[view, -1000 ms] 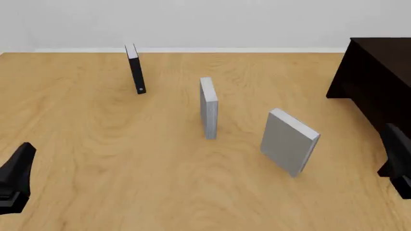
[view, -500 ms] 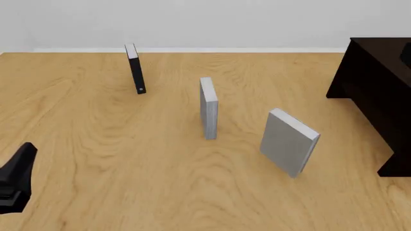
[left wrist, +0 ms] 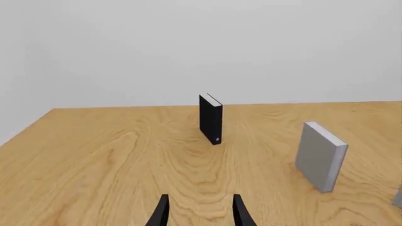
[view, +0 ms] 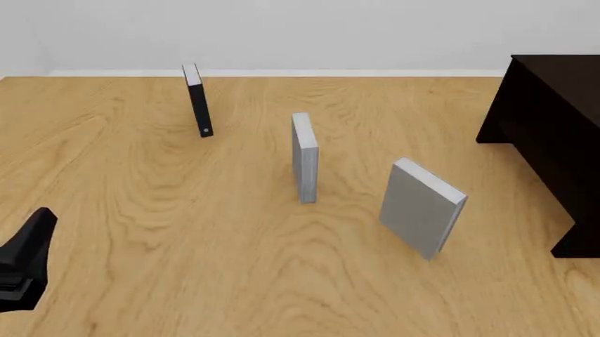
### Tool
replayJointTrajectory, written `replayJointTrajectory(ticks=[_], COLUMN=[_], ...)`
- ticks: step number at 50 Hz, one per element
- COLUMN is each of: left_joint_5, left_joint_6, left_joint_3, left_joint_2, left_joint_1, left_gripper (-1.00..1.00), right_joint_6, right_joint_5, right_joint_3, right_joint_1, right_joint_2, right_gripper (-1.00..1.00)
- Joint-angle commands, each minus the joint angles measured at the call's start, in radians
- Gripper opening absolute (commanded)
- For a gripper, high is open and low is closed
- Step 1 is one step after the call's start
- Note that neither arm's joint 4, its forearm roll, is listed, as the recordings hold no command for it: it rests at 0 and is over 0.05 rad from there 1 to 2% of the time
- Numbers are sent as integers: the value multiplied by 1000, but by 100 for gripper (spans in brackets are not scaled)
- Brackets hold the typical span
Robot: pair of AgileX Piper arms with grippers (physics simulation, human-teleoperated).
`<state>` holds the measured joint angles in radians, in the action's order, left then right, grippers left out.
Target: Pick up the book on the right and place it on the cabinet shelf.
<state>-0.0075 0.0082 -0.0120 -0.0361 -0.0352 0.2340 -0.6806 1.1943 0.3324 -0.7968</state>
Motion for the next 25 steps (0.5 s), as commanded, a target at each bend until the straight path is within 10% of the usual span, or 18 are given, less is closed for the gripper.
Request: replayJointTrajectory(ticks=[1, 14, 25], left_joint_5=[9, 23, 9], left_joint_6=[0, -1, -7], left_joint_3=[0, -3, 4], left_joint_2=[6, 13, -8], left_joint_1=[-6, -10, -25], left_gripper=[100, 100, 100], right_joint_6=[43, 111, 114], right_joint_5=[-166, -413, -514], right_joint_3=[261, 557, 565], right_joint_1=[43, 73, 73], right_joint_2=[-175, -370, -447], right_gripper=[100, 100, 100])
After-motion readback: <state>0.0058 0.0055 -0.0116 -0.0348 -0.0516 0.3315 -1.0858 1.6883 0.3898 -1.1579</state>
